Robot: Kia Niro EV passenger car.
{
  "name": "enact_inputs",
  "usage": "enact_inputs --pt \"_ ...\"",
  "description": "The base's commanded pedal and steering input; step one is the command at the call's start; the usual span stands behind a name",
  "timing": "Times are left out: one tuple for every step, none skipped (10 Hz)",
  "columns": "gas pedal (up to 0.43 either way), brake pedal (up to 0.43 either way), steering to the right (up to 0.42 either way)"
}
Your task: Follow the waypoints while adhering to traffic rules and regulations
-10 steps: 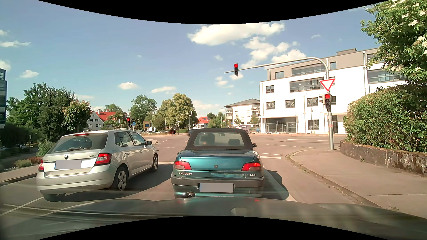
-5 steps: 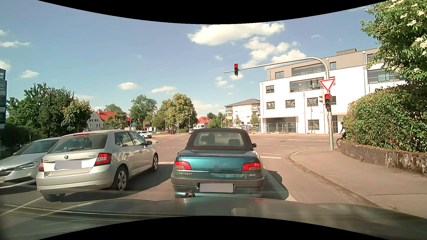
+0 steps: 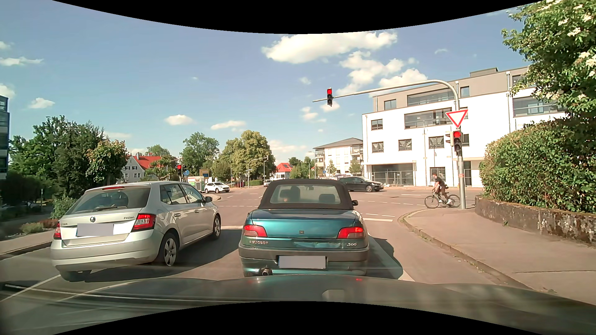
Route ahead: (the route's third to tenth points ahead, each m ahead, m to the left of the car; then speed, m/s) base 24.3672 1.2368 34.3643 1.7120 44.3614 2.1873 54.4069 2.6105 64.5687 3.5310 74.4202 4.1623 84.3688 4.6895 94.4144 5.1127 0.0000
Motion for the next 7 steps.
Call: enact_inputs --pt "0.000 0.659 0.004" --pt "0.000 0.659 0.003" --pt "0.000 0.659 0.003" --pt "0.000 0.665 0.004" --pt "0.000 0.659 0.004" --pt "0.000 0.659 0.003" --pt "0.000 0.659 0.003"
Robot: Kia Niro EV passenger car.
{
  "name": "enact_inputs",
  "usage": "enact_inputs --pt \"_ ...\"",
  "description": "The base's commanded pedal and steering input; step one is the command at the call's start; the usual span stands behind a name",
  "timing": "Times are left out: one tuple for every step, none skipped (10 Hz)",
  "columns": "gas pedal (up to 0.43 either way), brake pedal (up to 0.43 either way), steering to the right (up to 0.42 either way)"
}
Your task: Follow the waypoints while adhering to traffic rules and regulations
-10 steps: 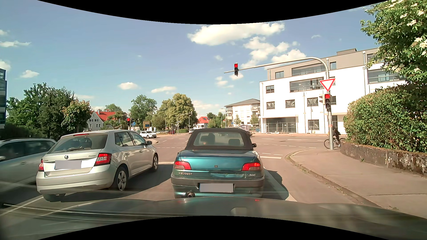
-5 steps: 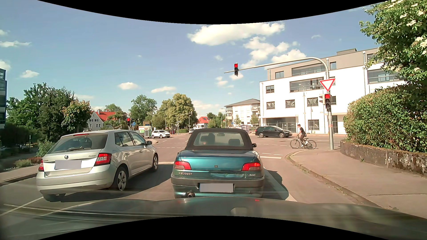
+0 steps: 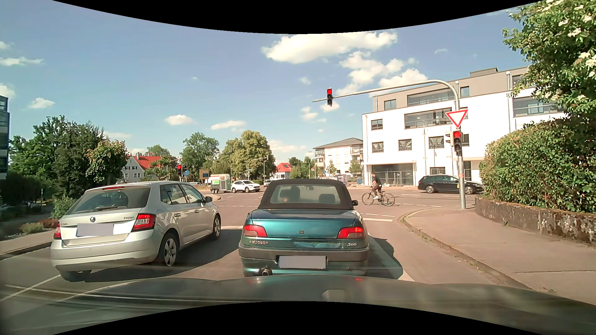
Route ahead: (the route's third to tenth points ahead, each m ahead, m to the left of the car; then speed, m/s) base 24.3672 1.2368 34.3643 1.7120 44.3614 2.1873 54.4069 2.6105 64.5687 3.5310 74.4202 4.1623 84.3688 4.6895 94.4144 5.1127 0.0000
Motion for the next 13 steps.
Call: enact_inputs --pt "0.000 0.659 0.003" --pt "0.000 0.659 0.003" --pt "0.000 0.652 0.003" --pt "0.000 0.652 0.003" --pt "0.000 0.652 0.003" --pt "0.000 0.652 0.003" --pt "0.000 0.652 0.004" --pt "0.000 0.652 0.003" --pt "0.000 0.652 0.003" --pt "0.000 0.652 0.003" --pt "0.000 0.652 0.003" --pt "0.000 0.652 0.003" --pt "0.000 0.652 0.003"
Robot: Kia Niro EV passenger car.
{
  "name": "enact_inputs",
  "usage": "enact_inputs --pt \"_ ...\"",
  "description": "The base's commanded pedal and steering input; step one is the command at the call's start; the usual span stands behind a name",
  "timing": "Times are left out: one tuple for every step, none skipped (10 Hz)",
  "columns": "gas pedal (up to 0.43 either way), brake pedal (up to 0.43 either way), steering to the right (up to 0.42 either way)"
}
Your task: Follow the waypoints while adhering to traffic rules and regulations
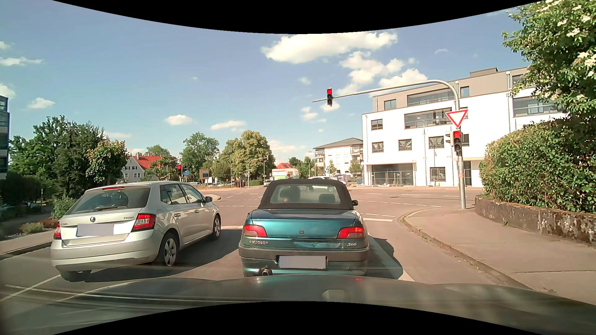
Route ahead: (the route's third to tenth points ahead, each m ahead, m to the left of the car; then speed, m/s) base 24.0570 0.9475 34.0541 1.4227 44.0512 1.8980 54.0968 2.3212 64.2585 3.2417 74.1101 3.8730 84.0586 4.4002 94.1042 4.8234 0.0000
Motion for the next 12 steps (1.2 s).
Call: enact_inputs --pt "0.000 0.652 0.003" --pt "0.000 0.652 0.003" --pt "0.000 0.652 0.003" --pt "0.000 0.652 0.003" --pt "0.000 0.652 0.003" --pt "0.000 0.652 0.003" --pt "0.000 0.652 0.003" --pt "0.000 0.652 0.003" --pt "0.000 0.652 0.003" --pt "0.000 0.652 0.003" --pt "0.000 0.646 0.003" --pt "0.000 0.646 0.003"
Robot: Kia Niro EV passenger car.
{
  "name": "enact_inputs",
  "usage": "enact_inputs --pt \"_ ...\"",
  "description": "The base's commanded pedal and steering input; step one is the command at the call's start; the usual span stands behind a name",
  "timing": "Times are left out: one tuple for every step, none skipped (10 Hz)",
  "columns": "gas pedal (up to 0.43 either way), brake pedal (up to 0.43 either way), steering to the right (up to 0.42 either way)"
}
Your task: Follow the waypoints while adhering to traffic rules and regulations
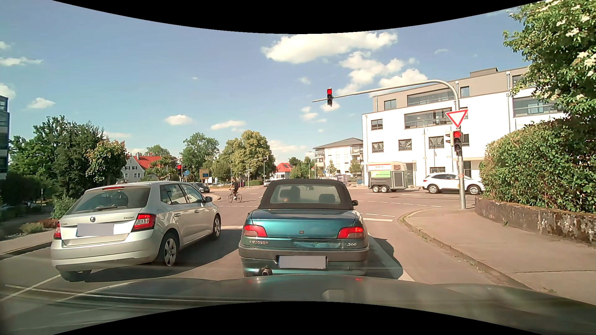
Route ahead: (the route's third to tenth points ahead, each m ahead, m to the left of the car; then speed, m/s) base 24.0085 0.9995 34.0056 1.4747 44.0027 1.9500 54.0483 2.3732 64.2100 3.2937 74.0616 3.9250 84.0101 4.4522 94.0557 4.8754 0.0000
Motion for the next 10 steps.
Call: enact_inputs --pt "0.000 0.646 0.003" --pt "0.000 0.646 0.003" --pt "0.000 0.646 0.003" --pt "0.000 0.646 0.003" --pt "0.000 0.646 0.003" --pt "0.000 0.646 0.003" --pt "0.000 0.646 0.003" --pt "0.000 0.640 0.003" --pt "0.000 0.640 0.003" --pt "0.000 0.640 0.003"
